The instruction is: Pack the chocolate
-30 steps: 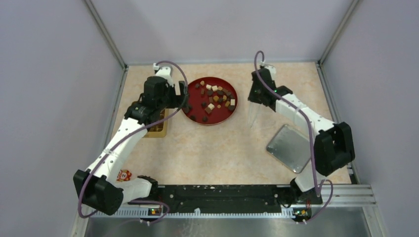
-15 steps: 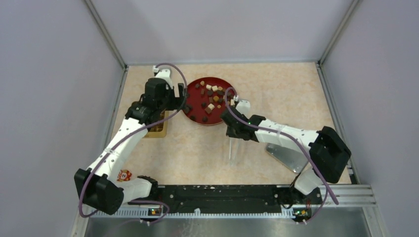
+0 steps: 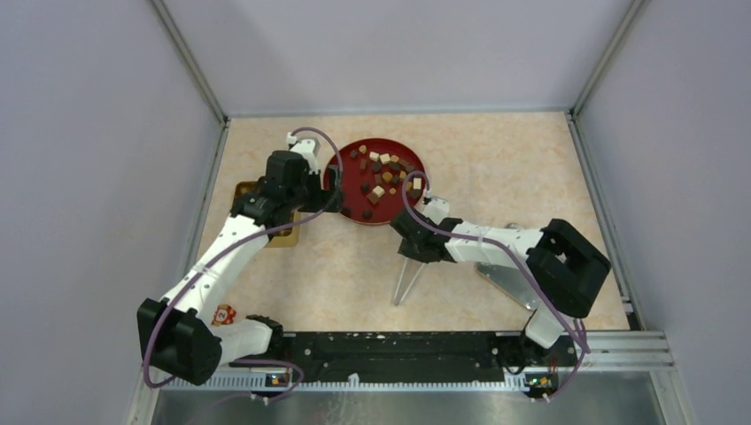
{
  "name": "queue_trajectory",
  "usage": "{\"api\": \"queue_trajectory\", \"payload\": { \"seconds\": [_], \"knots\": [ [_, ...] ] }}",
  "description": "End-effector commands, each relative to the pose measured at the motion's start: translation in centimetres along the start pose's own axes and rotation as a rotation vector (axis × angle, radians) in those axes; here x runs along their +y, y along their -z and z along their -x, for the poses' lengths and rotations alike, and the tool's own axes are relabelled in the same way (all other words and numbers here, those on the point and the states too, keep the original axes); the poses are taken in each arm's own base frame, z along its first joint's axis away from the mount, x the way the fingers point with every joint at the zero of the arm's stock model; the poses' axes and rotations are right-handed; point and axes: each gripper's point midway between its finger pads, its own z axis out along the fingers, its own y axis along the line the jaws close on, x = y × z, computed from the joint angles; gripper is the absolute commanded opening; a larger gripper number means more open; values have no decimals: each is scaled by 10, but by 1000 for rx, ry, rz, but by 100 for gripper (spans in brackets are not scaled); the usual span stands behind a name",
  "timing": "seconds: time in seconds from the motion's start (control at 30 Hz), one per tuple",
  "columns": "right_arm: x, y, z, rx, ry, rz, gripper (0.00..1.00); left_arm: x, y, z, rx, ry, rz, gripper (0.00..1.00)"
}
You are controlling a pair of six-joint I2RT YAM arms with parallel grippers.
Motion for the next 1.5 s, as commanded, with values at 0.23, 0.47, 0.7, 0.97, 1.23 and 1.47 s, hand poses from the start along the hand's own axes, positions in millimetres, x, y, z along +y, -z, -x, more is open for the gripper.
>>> {"api": "queue_trajectory", "payload": {
  "seconds": [0.23, 0.47, 0.7, 0.97, 1.23, 1.47],
  "knots": [
    [67, 49, 39, -115, 29, 321, 81, -17, 19, 5, -39, -54, -106, 99],
    [9, 117, 136, -542, 132, 141, 80, -35, 24, -43, 109, -92, -81, 99],
    [-98, 135, 199, -671, 64, -130, 80, -103, 23, -95, 223, -86, -206, 99],
    [-131, 144, 205, -703, 13, -116, 80, -158, -5, -136, 221, -120, -185, 99],
    [-123, 129, 197, -642, 34, -88, 80, -202, -24, -164, 279, -180, -295, 99],
    [-114, 129, 198, -636, 44, -53, 80, -175, -55, -183, 316, -247, -61, 99]
  ]
}}
